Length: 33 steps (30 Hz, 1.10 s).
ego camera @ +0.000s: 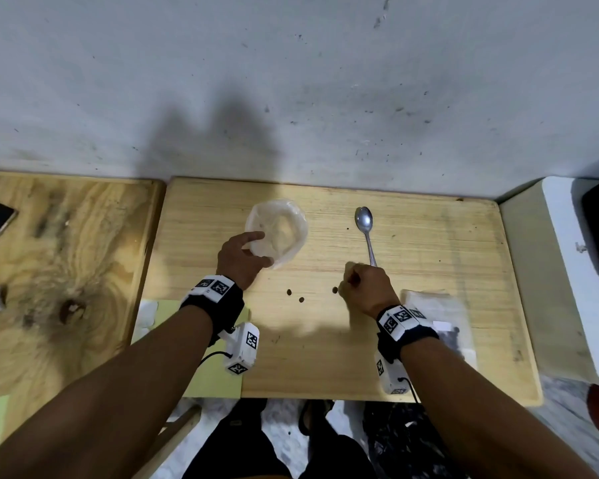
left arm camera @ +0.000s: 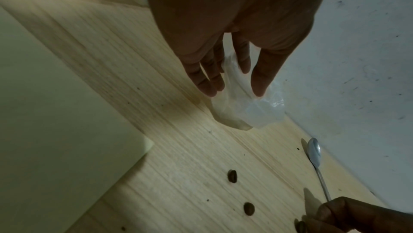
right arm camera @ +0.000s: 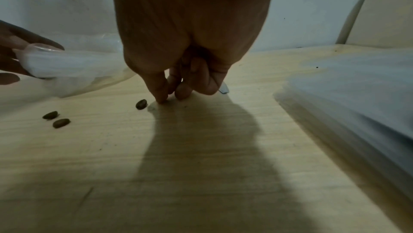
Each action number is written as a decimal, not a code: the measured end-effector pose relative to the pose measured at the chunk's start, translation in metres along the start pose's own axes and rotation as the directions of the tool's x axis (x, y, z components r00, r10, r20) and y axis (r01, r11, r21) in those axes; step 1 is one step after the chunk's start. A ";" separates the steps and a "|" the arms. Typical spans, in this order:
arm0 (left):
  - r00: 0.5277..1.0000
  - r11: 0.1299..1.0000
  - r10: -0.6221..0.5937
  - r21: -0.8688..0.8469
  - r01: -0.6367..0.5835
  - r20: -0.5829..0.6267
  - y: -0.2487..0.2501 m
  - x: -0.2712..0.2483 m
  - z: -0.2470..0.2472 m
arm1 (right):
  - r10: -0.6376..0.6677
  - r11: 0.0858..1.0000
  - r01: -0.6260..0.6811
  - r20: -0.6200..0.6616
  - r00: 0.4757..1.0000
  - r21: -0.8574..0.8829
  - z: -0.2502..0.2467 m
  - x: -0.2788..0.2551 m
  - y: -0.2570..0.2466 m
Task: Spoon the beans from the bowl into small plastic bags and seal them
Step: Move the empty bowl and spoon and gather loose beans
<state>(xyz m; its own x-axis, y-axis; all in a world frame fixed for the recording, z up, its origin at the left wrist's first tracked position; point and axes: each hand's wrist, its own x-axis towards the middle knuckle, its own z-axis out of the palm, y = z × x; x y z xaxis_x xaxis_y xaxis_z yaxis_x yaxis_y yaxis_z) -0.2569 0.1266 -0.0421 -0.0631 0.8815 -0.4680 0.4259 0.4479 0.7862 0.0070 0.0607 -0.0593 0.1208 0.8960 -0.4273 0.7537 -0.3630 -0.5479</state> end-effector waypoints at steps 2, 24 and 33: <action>1.000 1.000 -0.002 -0.002 0.002 -0.005 -0.001 -0.001 -0.001 | 0.014 0.998 -0.012 -0.020 1.000 0.057 0.000 -0.003 -0.002; 1.000 1.000 0.005 0.001 -0.005 0.002 -0.002 -0.003 -0.007 | 0.030 0.990 -0.021 -0.065 0.997 0.140 0.029 -0.017 0.002; 1.000 0.999 0.010 -0.034 -0.010 -0.003 -0.001 0.001 -0.008 | 0.055 0.989 -0.054 -0.003 0.998 0.139 0.029 -0.017 -0.002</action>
<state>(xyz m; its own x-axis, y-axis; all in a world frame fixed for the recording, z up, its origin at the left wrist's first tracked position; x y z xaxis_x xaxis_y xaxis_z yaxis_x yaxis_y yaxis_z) -0.2650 0.1282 -0.0400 -0.0610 0.8865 -0.4587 0.3957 0.4434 0.8042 -0.0155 0.0391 -0.0720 0.1640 0.8756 -0.4544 0.6487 -0.4428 -0.6190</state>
